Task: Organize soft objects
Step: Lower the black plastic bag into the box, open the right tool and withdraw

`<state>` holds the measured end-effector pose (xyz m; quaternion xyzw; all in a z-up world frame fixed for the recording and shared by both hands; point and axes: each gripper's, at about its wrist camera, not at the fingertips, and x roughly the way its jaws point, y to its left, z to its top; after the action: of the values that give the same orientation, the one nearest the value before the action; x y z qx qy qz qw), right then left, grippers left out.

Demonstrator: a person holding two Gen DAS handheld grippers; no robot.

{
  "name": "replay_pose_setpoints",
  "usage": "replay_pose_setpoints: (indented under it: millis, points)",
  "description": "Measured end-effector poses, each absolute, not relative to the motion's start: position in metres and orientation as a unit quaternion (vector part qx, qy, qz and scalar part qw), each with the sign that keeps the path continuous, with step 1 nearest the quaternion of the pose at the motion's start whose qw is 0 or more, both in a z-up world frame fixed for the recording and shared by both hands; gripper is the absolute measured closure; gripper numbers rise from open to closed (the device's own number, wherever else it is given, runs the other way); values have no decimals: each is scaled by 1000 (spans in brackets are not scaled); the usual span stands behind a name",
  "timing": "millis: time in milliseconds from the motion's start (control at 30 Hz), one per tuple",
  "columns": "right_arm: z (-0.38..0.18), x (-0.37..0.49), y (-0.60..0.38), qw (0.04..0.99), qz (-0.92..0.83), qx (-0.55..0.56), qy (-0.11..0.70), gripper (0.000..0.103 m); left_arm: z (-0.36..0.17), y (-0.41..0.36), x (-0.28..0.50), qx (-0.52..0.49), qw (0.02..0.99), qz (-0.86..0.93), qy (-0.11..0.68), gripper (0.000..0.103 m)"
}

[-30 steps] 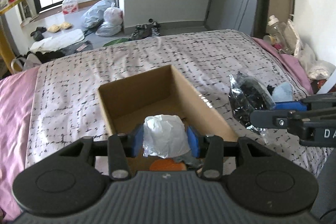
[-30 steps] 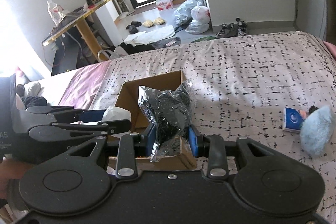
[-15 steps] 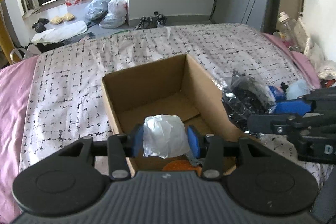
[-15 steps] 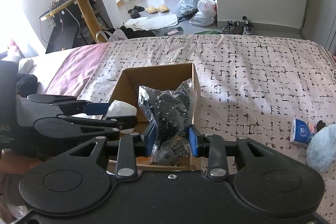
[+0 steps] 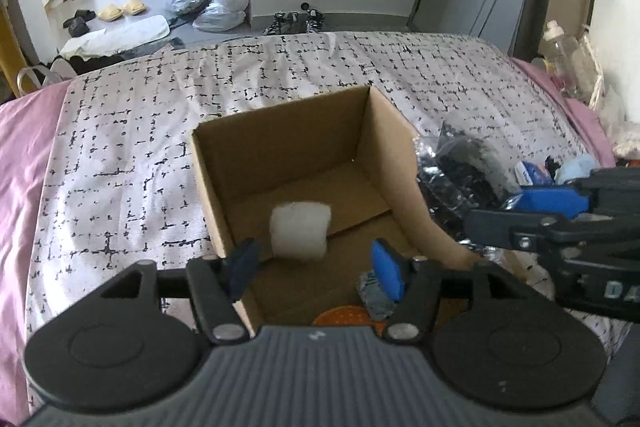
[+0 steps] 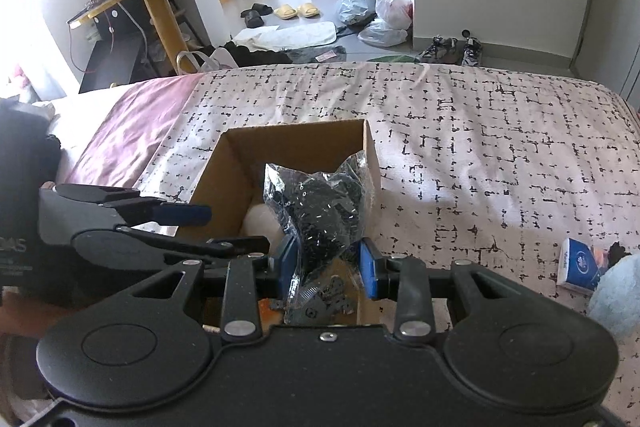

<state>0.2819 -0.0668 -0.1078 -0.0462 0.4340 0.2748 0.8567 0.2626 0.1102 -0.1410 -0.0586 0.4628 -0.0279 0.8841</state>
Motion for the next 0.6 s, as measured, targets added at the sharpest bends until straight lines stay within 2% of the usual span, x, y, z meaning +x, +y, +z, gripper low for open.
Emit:
replay_pose_setpoints:
  millis: [167,600]
  points:
    - [-108,287,-63,856,280,-44,433,70,-121,116,255,-63,895,-20,441,33]
    - [-116,288,-38,847,302,-56,435,68,-108,147,235,-94,900,19,425,29]
